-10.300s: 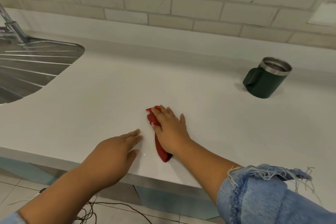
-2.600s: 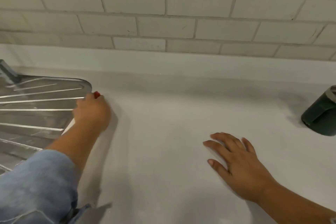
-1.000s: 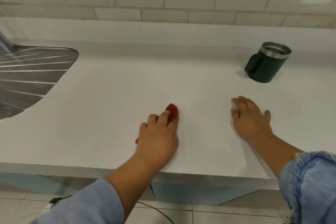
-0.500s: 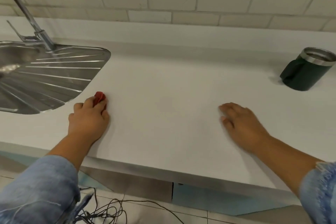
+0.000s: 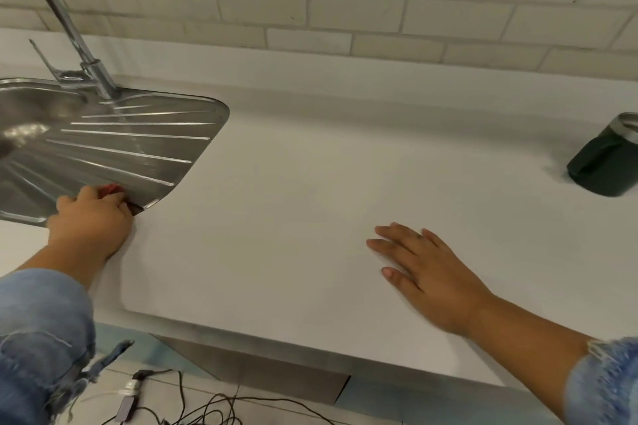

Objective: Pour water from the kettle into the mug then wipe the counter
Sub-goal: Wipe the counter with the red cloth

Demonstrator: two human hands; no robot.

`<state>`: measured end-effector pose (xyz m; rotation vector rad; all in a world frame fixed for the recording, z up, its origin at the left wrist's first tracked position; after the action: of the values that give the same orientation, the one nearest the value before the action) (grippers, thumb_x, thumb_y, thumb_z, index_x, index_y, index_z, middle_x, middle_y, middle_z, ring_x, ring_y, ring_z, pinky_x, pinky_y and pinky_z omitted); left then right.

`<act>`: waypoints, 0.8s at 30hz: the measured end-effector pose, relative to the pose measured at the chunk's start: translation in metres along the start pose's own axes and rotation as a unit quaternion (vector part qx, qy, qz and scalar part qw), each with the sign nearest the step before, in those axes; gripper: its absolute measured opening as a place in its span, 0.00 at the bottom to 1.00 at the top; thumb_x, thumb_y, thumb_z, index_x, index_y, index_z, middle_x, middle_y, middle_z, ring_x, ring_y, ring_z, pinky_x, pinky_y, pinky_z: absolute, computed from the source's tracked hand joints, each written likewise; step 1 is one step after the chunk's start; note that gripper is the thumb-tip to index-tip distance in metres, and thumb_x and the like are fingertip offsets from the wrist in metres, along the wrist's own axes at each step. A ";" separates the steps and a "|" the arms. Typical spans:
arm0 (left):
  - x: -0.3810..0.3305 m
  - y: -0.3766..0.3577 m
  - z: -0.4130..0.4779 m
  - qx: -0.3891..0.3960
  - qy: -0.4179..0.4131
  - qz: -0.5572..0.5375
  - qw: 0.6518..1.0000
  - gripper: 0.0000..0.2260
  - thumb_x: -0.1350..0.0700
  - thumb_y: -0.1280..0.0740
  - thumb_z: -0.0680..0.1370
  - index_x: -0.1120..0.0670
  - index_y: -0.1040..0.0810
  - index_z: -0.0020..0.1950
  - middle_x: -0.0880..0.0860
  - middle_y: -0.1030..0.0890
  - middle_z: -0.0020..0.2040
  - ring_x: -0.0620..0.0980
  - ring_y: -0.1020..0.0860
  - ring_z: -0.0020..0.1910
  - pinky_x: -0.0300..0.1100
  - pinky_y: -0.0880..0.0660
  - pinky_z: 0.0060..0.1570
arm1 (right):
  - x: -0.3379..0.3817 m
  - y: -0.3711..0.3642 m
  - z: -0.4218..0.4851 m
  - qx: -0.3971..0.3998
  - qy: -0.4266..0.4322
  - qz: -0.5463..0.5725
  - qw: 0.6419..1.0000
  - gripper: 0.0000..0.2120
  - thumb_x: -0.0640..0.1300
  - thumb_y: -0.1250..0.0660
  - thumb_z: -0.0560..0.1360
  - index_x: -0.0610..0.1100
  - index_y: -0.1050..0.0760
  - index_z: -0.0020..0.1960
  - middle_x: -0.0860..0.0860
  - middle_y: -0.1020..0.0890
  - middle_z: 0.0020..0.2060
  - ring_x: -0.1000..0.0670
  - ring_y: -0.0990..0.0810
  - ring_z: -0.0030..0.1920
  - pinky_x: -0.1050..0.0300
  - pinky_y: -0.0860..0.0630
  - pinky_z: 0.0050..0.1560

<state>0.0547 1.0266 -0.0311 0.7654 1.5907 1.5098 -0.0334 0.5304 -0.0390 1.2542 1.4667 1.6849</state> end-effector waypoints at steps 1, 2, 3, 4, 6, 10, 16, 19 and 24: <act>0.004 0.002 0.005 -0.011 0.040 -0.034 0.999 0.19 0.49 0.45 0.76 0.50 0.28 0.65 0.59 0.33 0.67 0.67 0.37 0.63 0.62 0.35 0.63 | 0.000 0.000 0.000 0.000 0.000 -0.001 1.000 0.23 0.60 0.57 0.79 0.64 0.49 0.74 0.68 0.49 0.74 0.66 0.58 0.73 0.57 0.60 0.75; 0.006 0.003 0.008 -0.029 0.065 -0.066 0.995 0.17 0.52 0.42 0.75 0.54 0.27 0.62 0.61 0.32 0.64 0.68 0.35 0.62 0.64 0.33 0.61 | 0.000 0.000 0.000 0.001 0.000 -0.001 1.000 0.23 0.60 0.57 0.80 0.64 0.49 0.74 0.68 0.50 0.74 0.66 0.58 0.73 0.57 0.60 0.75; 0.004 0.006 0.010 -0.035 0.069 -0.083 0.994 0.16 0.56 0.40 0.74 0.57 0.25 0.59 0.63 0.31 0.63 0.68 0.34 0.62 0.65 0.33 0.59 | 0.000 0.000 0.000 0.001 0.000 0.000 1.000 0.23 0.60 0.57 0.80 0.64 0.49 0.74 0.68 0.50 0.74 0.66 0.58 0.73 0.58 0.61 0.75; -0.002 0.008 0.013 -0.031 0.060 -0.086 0.994 0.15 0.57 0.40 0.74 0.60 0.25 0.59 0.64 0.31 0.63 0.68 0.34 0.62 0.64 0.33 0.60 | 0.000 0.000 0.000 0.002 -0.001 0.000 1.000 0.23 0.60 0.56 0.80 0.64 0.49 0.74 0.68 0.50 0.74 0.66 0.58 0.73 0.58 0.61 0.75; -0.027 0.018 0.012 -0.025 0.029 -0.091 0.995 0.16 0.55 0.43 0.77 0.58 0.26 0.63 0.64 0.31 0.65 0.68 0.35 0.63 0.61 0.35 0.64 | 0.000 0.000 0.000 0.004 -0.003 0.002 1.000 0.22 0.60 0.56 0.80 0.65 0.49 0.74 0.68 0.50 0.74 0.66 0.58 0.73 0.58 0.61 0.75; -0.082 0.042 -0.007 -0.009 -0.092 -0.165 0.982 0.17 0.59 0.44 0.77 0.53 0.23 0.63 0.64 0.31 0.65 0.69 0.31 0.60 0.59 0.32 0.63 | -0.001 0.000 0.000 0.007 -0.004 0.013 1.000 0.22 0.59 0.56 0.80 0.65 0.49 0.74 0.69 0.52 0.74 0.68 0.60 0.73 0.58 0.62 0.75; -0.143 0.066 -0.053 -0.072 -0.236 -0.223 0.943 0.11 0.62 0.34 0.73 0.47 0.18 0.49 0.52 0.21 0.52 0.54 0.24 0.50 0.46 0.30 0.50 | 0.002 0.011 0.006 0.018 -0.023 0.074 0.997 0.21 0.57 0.47 0.80 0.62 0.40 0.72 0.68 0.44 0.73 0.66 0.53 0.73 0.60 0.57 0.74; -0.175 0.075 -0.073 -0.081 -0.299 -0.276 0.910 0.12 0.63 0.33 0.73 0.45 0.19 0.48 0.43 0.26 0.48 0.45 0.29 0.45 0.40 0.33 0.49 | 0.009 0.031 0.017 -0.023 -0.072 0.163 0.984 0.17 0.52 0.39 0.79 0.55 0.30 0.67 0.59 0.31 0.69 0.58 0.36 0.70 0.63 0.42 0.70; -0.236 0.088 -0.116 0.015 -0.334 -0.400 0.853 0.12 0.63 0.33 0.74 0.45 0.20 0.48 0.47 0.23 0.50 0.48 0.22 0.42 0.38 0.27 0.47 | 0.007 0.073 0.043 -0.072 -0.105 0.294 0.947 0.23 0.55 0.34 0.75 0.55 0.32 0.68 0.57 0.28 0.66 0.55 0.31 0.67 0.63 0.36 0.60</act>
<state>0.0643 0.7751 0.0856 0.4568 1.1510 0.5164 0.0142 0.5371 0.0314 1.8452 0.8665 1.8996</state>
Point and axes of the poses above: each hand's wrist, its own z-axis towards the middle knuckle, its own y-axis out of the back of the hand, x = y × z, the point moved 1 cm from there along z, towards the middle knuckle
